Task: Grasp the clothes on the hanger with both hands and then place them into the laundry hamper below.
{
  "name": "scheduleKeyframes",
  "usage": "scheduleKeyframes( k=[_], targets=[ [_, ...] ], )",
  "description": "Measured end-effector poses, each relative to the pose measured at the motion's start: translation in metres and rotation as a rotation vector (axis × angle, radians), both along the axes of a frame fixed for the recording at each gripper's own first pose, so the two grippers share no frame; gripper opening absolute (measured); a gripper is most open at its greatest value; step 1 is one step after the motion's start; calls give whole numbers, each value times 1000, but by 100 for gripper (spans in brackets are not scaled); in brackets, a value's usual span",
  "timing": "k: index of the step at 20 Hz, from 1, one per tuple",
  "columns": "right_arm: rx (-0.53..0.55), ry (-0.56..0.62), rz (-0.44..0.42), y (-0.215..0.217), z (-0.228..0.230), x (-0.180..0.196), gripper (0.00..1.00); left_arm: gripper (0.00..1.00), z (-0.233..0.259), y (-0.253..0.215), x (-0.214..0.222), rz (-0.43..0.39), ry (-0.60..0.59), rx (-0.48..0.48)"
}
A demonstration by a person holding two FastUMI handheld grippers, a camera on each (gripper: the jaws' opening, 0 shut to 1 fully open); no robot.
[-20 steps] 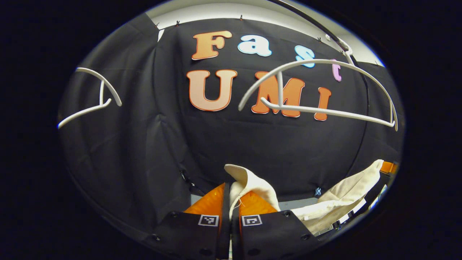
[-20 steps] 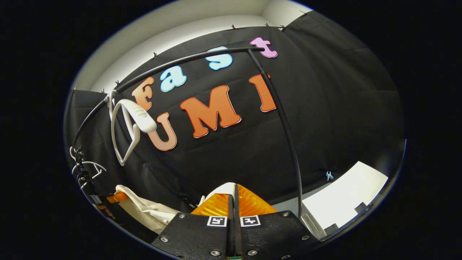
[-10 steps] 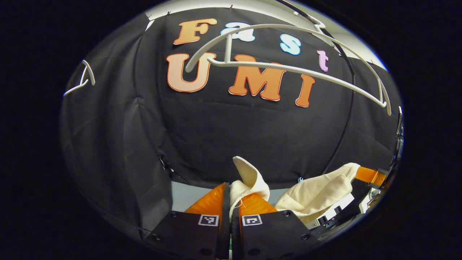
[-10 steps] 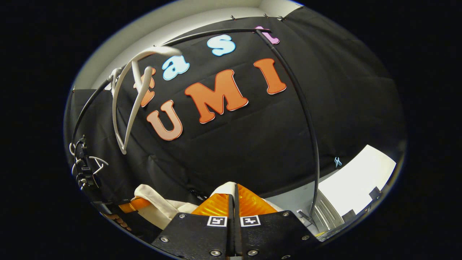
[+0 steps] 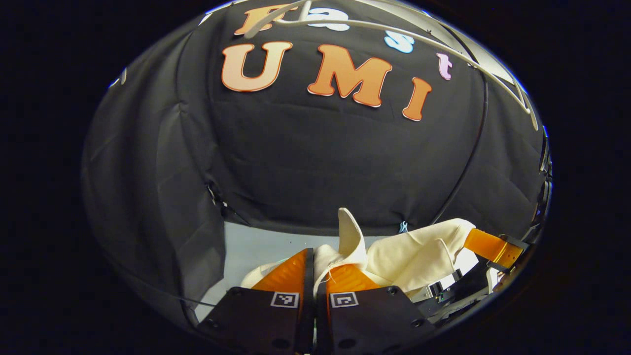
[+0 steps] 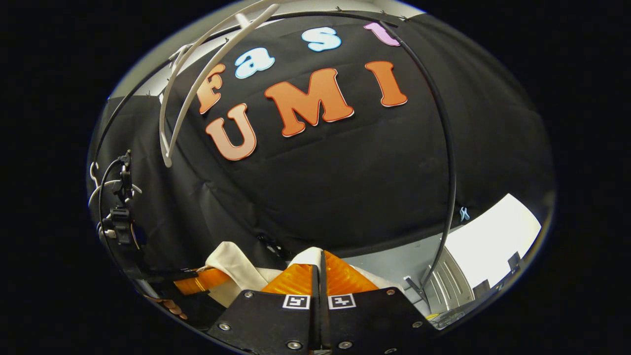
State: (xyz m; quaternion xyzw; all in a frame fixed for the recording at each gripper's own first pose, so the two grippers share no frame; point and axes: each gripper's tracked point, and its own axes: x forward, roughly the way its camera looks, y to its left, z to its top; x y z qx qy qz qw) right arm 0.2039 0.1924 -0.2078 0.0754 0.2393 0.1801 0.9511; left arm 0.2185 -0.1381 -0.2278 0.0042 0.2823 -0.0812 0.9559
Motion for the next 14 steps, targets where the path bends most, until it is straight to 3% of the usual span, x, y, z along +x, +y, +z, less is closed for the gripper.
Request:
scheduleKeyframes(
  k=[14],
  targets=[
    [-121,148,-54,-2,-92,0,0,10,-97,40,-15,45,223,-4]
  ],
)
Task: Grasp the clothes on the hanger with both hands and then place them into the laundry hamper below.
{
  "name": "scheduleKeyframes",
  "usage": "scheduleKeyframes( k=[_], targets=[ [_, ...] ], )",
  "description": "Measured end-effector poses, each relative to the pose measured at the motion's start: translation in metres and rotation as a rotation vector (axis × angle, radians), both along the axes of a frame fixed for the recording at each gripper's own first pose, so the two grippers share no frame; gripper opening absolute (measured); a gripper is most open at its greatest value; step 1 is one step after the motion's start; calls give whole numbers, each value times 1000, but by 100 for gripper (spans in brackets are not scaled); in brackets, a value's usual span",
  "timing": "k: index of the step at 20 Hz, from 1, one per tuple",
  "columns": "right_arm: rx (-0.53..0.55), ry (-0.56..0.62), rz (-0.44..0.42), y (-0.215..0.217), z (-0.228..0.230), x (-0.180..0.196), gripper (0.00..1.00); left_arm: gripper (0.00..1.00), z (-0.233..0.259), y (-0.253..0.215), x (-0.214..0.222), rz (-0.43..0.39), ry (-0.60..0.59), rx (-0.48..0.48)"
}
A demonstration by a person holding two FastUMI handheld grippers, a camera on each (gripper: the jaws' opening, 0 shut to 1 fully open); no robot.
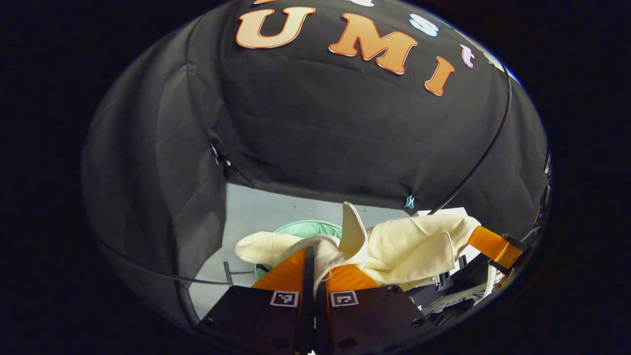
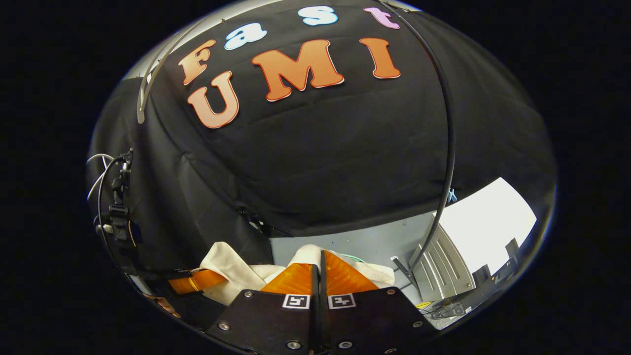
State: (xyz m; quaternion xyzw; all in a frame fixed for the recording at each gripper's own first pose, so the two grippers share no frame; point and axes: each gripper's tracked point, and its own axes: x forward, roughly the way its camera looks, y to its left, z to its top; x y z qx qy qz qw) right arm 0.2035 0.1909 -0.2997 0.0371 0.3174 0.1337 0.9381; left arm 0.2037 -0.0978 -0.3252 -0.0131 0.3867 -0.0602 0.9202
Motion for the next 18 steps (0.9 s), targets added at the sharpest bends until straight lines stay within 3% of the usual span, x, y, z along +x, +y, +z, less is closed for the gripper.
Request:
scheduleKeyframes(
  k=[18],
  targets=[
    [-211,316,-10,5,-142,-16,0,10,-116,44,-44,48,370,82]
  ],
)
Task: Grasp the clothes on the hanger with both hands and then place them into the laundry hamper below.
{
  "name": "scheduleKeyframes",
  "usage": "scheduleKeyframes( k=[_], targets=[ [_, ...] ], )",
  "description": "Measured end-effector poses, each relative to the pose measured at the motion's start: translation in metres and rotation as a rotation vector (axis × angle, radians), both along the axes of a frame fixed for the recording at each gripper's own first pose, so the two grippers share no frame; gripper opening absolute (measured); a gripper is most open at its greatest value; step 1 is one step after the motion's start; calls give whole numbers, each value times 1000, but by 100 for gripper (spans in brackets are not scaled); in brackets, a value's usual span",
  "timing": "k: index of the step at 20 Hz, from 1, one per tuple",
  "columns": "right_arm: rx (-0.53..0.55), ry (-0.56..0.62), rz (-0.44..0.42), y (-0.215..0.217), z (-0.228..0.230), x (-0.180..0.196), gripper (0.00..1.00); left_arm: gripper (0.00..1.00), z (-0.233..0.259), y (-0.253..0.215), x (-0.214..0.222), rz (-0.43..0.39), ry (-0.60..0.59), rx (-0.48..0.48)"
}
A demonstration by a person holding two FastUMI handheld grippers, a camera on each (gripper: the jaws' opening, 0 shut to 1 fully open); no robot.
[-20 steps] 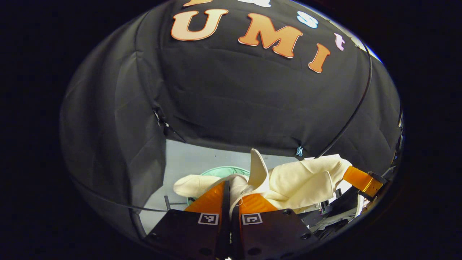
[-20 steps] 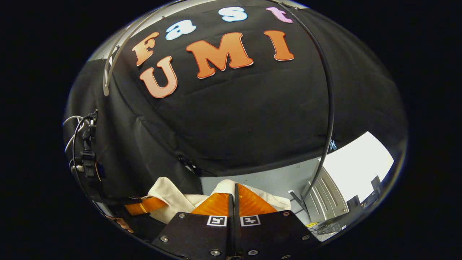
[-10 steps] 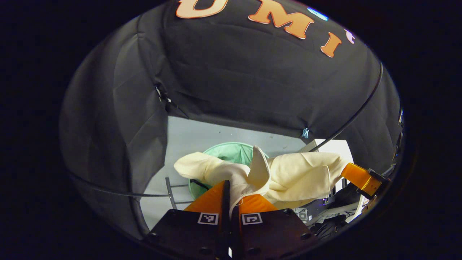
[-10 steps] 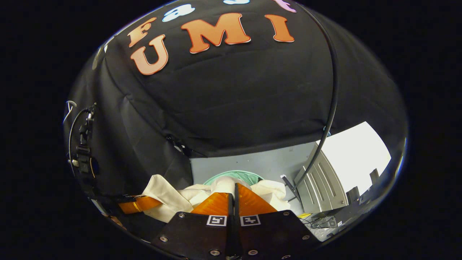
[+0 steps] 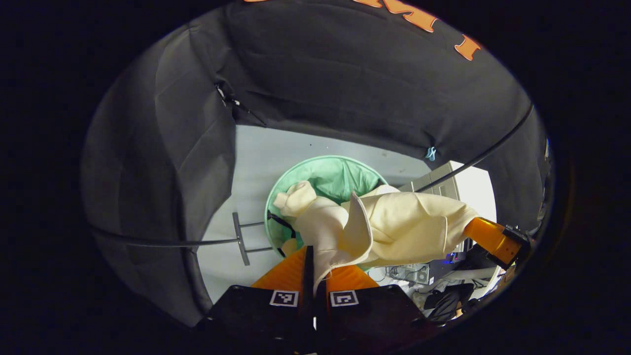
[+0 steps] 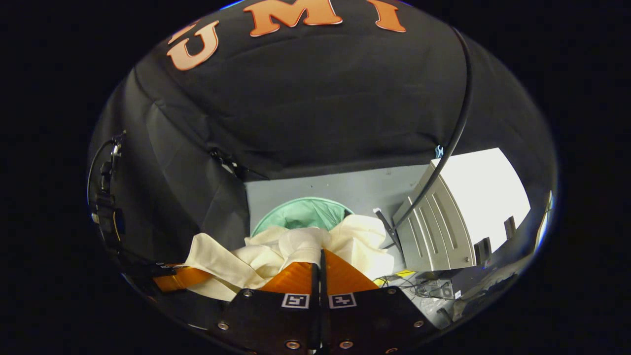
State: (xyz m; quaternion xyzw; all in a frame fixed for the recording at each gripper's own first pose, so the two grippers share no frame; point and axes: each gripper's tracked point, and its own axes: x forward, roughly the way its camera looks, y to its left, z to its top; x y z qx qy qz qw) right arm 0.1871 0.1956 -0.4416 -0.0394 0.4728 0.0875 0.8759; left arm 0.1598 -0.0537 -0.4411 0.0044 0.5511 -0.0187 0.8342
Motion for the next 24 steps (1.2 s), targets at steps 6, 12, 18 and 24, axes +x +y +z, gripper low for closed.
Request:
scheduleKeyframes(
  k=[6,12,18,24],
  targets=[
    [-39,41,44,3,-25,-15,2,10,-15,11,-17,-6,61,51],
    [-53,83,39,3,-31,-26,10,29,-11,6,-21,26,75,-9],
    [-61,62,36,-1,-26,-25,45,83,-4,16,-26,47,58,23],
    [-71,8,43,-10,-7,-27,94,98,4,27,-33,75,24,75]
  ],
)
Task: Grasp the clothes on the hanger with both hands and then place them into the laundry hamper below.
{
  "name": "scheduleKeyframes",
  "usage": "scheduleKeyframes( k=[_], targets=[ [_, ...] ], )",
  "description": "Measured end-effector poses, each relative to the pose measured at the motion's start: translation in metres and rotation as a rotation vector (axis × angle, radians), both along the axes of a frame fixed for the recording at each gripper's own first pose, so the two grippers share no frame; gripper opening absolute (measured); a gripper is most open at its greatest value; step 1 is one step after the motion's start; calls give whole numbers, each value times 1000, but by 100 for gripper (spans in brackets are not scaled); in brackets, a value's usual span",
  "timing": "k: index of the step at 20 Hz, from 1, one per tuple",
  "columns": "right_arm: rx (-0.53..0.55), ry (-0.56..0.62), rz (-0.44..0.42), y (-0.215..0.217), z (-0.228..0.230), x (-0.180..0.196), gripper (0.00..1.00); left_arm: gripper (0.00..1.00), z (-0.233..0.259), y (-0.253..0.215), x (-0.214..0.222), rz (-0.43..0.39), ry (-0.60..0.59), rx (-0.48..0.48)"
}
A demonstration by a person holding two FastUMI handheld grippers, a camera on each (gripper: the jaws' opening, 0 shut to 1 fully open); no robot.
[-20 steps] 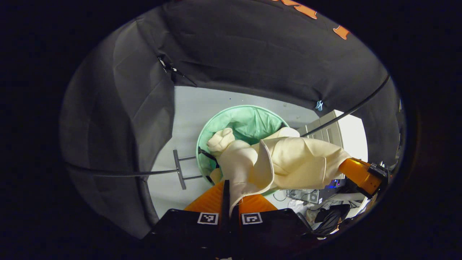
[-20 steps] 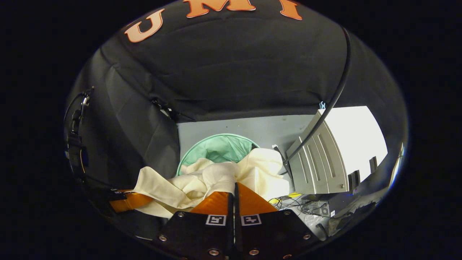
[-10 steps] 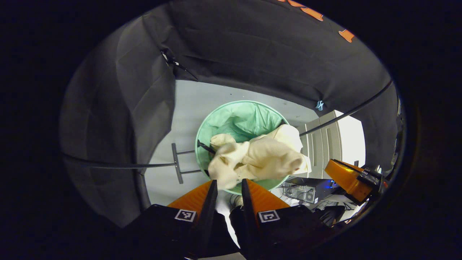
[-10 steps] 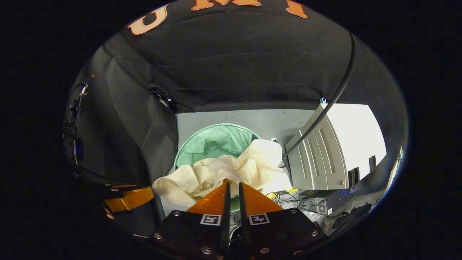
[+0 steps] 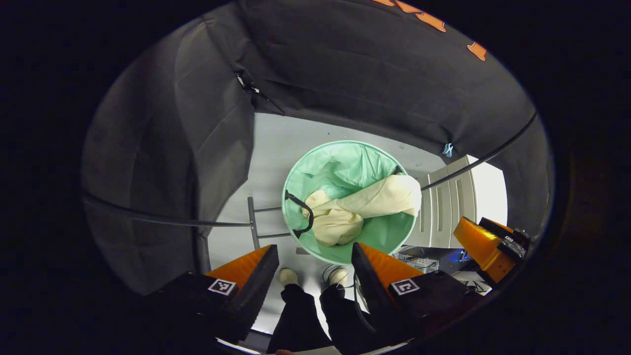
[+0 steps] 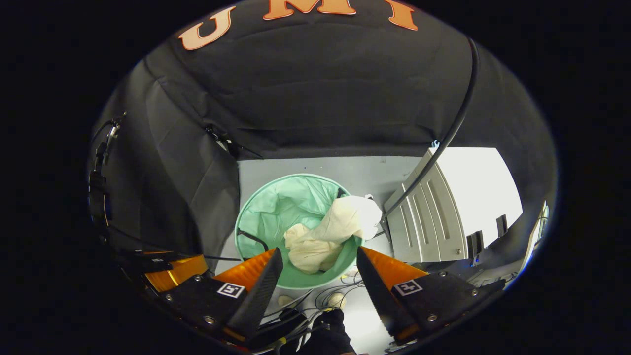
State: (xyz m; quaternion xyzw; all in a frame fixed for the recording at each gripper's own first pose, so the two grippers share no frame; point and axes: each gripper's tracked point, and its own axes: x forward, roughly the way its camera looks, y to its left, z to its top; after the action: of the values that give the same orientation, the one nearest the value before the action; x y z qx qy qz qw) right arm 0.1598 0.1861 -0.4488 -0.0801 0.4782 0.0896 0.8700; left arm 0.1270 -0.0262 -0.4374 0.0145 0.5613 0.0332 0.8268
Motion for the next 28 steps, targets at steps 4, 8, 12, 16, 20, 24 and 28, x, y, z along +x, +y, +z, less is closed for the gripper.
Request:
scheduleKeyframes(
  k=[4,8,12,16,20,24,28],
  targets=[
    [5,-35,1,-5,17,-8,94,100,13,-12,-19,-11,10,-34],
    [20,-77,-4,-18,43,-20,94,100,37,-7,-28,-34,-41,-20],
    [52,-123,-11,-34,86,-35,94,98,71,-5,-42,0,-99,-50],
    [26,-224,9,-55,138,-35,94,98,102,11,-48,-19,-173,-10],
    [20,-267,28,-73,177,-54,94,98,127,4,-58,-17,-215,-30],
    [54,-301,-3,-90,214,-66,94,98,170,2,-54,-67,-327,-5],
    [72,-385,-27,-113,266,-65,94,98,238,-15,-38,-103,-498,6]
  ],
)
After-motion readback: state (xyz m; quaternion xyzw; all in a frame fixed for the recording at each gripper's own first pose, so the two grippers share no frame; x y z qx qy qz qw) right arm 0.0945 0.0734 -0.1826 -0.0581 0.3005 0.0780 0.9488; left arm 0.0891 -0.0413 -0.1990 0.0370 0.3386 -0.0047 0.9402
